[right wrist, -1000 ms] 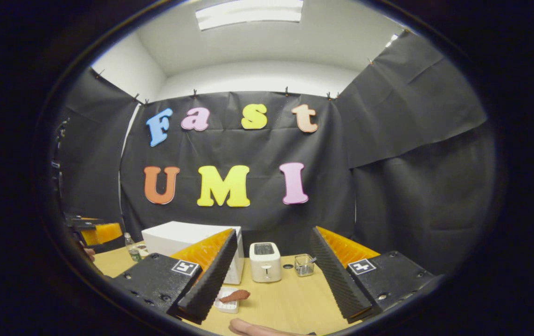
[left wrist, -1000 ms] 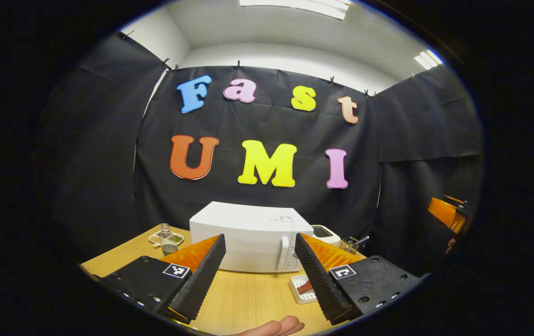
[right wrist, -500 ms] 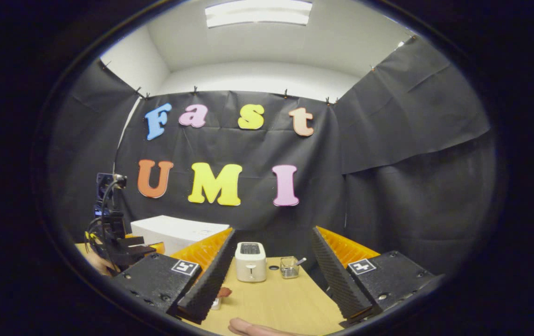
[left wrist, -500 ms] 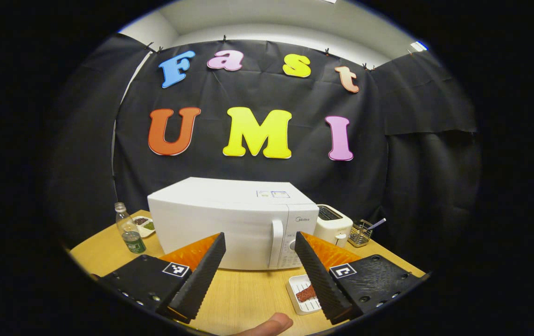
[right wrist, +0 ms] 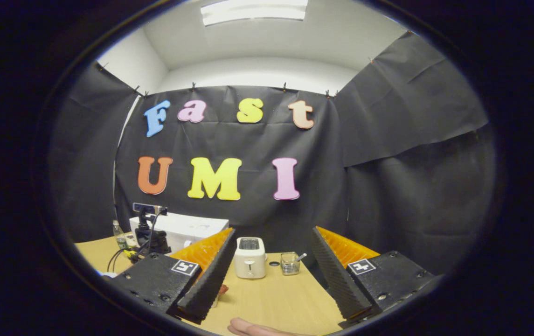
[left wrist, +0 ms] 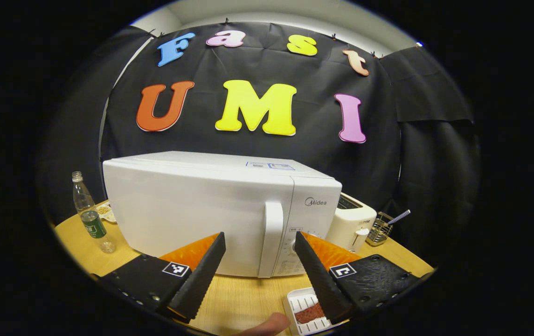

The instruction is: Open the microwave oven with the left hand, put the food in, and close the microwave oven.

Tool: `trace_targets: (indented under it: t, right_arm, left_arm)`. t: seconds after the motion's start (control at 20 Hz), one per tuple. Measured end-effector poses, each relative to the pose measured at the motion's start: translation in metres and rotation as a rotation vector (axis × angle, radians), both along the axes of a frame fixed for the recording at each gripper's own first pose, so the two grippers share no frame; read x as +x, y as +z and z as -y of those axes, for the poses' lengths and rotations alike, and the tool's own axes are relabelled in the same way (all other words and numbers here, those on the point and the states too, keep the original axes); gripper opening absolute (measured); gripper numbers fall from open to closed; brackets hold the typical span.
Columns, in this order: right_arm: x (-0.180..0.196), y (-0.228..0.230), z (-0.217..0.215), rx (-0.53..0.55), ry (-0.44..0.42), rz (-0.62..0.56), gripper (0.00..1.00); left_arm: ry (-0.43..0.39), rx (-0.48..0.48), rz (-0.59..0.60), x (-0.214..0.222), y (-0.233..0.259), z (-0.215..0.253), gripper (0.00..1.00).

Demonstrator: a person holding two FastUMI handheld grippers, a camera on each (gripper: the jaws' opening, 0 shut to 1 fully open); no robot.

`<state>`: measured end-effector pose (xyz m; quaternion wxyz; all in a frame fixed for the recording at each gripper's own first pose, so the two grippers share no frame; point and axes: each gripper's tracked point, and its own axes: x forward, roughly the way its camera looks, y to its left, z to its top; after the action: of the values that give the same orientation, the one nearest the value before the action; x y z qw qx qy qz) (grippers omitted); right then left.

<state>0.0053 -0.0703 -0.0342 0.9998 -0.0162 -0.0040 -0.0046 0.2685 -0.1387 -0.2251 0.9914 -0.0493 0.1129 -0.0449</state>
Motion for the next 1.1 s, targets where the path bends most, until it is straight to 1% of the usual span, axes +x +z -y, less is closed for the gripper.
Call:
trace_targets:
  t: [0.2, 0.25, 0.3, 0.35, 0.4, 0.45, 0.5, 0.55, 0.6, 0.65, 0.7, 0.75, 0.8, 0.9, 0.95, 1.0, 1.1]
  right_arm:
    - [0.007, -0.009, 0.005, 0.063, 0.001, -0.01, 1.0]
    - [0.008, -0.012, 0.006, 0.076, 0.004, -0.013, 1.0]
    - [0.01, -0.015, 0.006, 0.082, 0.007, -0.017, 1.0]
    - [0.011, -0.019, 0.007, 0.081, 0.008, -0.027, 1.0]
    - [0.012, -0.022, 0.009, 0.081, 0.007, -0.036, 1.0]
    - [0.013, -0.023, 0.011, 0.08, 0.002, -0.041, 1.0]
    - [0.013, -0.024, 0.013, 0.08, -0.004, -0.042, 1.0]
    - [0.011, -0.023, 0.017, 0.091, -0.015, -0.034, 0.92]
    - [0.007, -0.019, 0.023, 0.111, -0.024, -0.014, 1.0]
    - [0.004, -0.014, 0.025, 0.13, -0.028, 0.008, 1.0]
    - [0.001, -0.012, 0.027, 0.144, -0.032, 0.023, 0.92]
    - [-0.002, -0.011, 0.03, 0.155, -0.039, 0.028, 1.0]
    - [-0.004, -0.012, 0.032, 0.165, -0.043, 0.028, 1.0]
    - [-0.01, -0.01, 0.034, 0.172, -0.041, 0.027, 1.0]
    - [-0.013, -0.008, 0.036, 0.169, -0.046, 0.03, 0.99]
    - [-0.014, -0.007, 0.038, 0.16, -0.051, 0.033, 0.99]
    - [-0.018, -0.005, 0.039, 0.147, -0.054, 0.035, 0.99]
  left_arm:
    - [-0.023, 0.02, -0.007, 0.017, -0.014, 0.013, 0.92]
    - [-0.034, 0.029, 0.006, 0.021, -0.014, 0.018, 0.83]
    - [-0.02, 0.046, 0.032, 0.027, -0.013, 0.017, 0.63]
    - [-0.01, 0.056, 0.044, 0.032, -0.013, 0.015, 0.54]
    - [0.005, 0.057, 0.041, 0.037, -0.015, 0.012, 0.55]
    - [0.013, 0.033, 0.007, 0.038, -0.022, 0.013, 0.35]
    - [0.025, 0.023, -0.009, 0.036, -0.023, 0.014, 0.32]
    - [0.017, 0.035, -0.031, 0.036, -0.027, 0.016, 0.33]
    - [0.026, 0.012, -0.048, 0.035, -0.029, 0.015, 0.33]
    - [0.036, 0.018, -0.04, 0.034, -0.027, 0.015, 0.24]
    - [0.04, 0.045, -0.053, 0.034, -0.032, 0.014, 0.24]
    - [0.04, 0.063, -0.056, 0.034, -0.034, 0.013, 0.19]
    - [0.032, 0.063, -0.062, 0.032, -0.033, 0.013, 0.15]
    - [0.009, 0.033, -0.075, 0.029, -0.034, 0.014, 0.15]
    - [-0.002, 0.027, -0.074, 0.029, -0.033, 0.015, 0.1]
    - [-0.011, 0.034, -0.078, 0.029, -0.033, 0.014, 0.1]
    - [-0.001, 0.031, -0.072, 0.019, -0.03, 0.012, 0.1]
